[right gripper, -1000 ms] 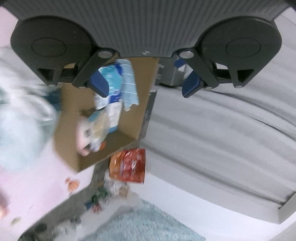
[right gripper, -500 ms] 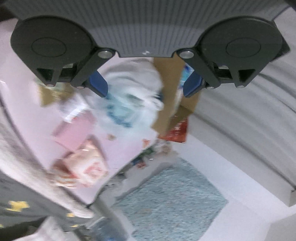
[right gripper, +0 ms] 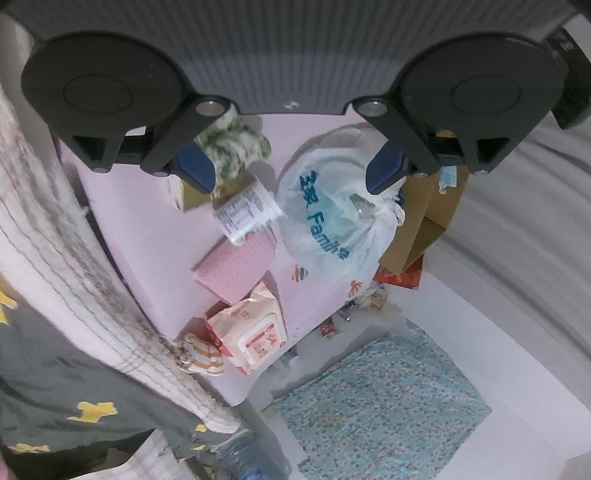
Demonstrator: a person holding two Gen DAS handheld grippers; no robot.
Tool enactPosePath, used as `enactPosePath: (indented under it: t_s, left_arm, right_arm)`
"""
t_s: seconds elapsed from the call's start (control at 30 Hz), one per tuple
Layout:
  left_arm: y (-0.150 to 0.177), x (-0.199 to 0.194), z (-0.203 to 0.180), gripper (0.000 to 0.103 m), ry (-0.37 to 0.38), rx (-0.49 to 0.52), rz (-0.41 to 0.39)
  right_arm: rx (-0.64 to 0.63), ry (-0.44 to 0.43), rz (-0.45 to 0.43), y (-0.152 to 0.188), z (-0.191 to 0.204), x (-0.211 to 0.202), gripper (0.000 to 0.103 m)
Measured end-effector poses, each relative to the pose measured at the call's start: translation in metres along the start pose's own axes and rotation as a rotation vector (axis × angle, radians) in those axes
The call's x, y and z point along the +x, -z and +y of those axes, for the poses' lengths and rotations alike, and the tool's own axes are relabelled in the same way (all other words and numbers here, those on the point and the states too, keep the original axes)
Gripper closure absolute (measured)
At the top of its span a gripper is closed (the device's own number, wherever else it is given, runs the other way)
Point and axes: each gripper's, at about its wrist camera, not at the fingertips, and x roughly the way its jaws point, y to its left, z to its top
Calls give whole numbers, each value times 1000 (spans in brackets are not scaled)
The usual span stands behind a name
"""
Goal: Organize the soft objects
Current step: 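Move the right tool back over the bed toward the pink sponge, then grasp the orange-and-white striped rolled towel with the right tool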
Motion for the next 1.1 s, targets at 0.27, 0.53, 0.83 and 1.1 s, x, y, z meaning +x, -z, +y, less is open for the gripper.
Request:
enactPosePath:
  t_s: [0.27,0.53,0.83,1.1]
  left_arm:
    - [-11,14,15,9,-72,-51,-9]
    - [-11,7,35,9,-69,-81,-23]
    - [-12,1,56,9,-53,-119,-45]
    - [-10,-3,64,9,-54,-136,-56]
  right_arm:
    - [251,-16,75,-56,-29,77,14]
    - [313,205,151,-89,-53,167,26]
    - [231,282,173,-93,-36,206,61]
    - [297,203,124,-90,-37,194,74]
